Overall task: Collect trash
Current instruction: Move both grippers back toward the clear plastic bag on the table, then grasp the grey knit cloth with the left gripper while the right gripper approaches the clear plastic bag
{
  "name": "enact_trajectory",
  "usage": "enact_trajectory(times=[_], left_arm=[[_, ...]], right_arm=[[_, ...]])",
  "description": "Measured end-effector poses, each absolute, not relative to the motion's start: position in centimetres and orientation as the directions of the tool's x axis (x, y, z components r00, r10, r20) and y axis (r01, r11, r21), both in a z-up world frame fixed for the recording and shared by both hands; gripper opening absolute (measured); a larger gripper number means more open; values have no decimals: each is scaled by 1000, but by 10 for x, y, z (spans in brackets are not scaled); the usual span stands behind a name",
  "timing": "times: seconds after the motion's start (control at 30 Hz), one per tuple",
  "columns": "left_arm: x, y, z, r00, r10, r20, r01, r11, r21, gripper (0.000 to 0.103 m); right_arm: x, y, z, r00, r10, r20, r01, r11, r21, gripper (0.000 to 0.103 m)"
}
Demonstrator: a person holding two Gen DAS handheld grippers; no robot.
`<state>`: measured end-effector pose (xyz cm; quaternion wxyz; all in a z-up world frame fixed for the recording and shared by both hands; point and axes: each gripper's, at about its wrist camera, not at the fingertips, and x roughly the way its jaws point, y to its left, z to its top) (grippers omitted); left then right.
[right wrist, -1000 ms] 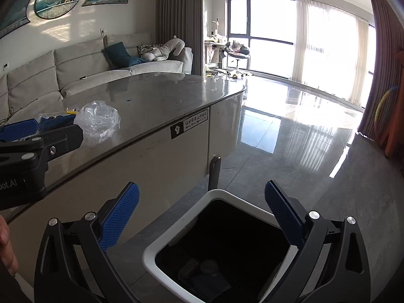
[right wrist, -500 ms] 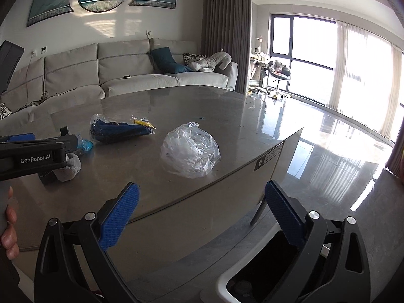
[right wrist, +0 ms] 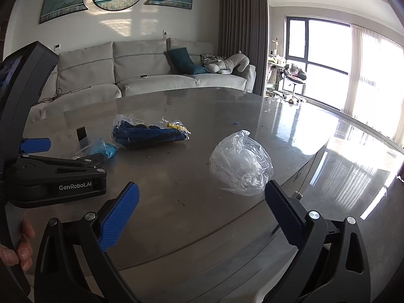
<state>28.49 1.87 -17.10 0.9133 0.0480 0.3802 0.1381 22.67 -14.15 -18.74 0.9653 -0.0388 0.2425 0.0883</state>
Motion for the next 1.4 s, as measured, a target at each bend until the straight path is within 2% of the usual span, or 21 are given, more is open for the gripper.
enact_trajectory(times=[0.13,0.17,0.23,0.3,0.37,0.5,0.7,0.93,1.4], left_arm=[[287,20,-179,646,278,-711,-210,960,184,94],[287,20,-180,643,270,-717,-205,962,179,84],[286,18,-183,641,262,-722,-191,965,181,76],[285,13,-185,639,254,-726,-168,967,190,59],[284,8,-188,636,246,-731,-149,969,197,48],[279,-1,-188,647,257,-718,-136,965,223,30],[273,-1,-183,656,243,-715,-139,970,202,25],[260,-5,-160,737,249,-629,-149,967,209,25],[271,-15,-146,777,209,-594,-114,974,194,25]], right_arm=[[227,-144,-188,865,148,-479,-181,983,-23,99],[227,-145,-188,866,148,-477,-178,984,-18,99],[223,-150,-186,868,150,-473,-175,984,-11,99],[221,-151,-185,871,147,-469,-172,985,-9,99],[220,-152,-184,872,147,-466,-169,986,-7,99],[219,-152,-183,875,146,-462,-167,986,-5,99],[219,-152,-184,876,143,-460,-164,986,-5,99],[221,-149,-184,880,139,-453,-157,988,-1,99],[247,-153,-187,890,116,-440,-125,992,9,99]])
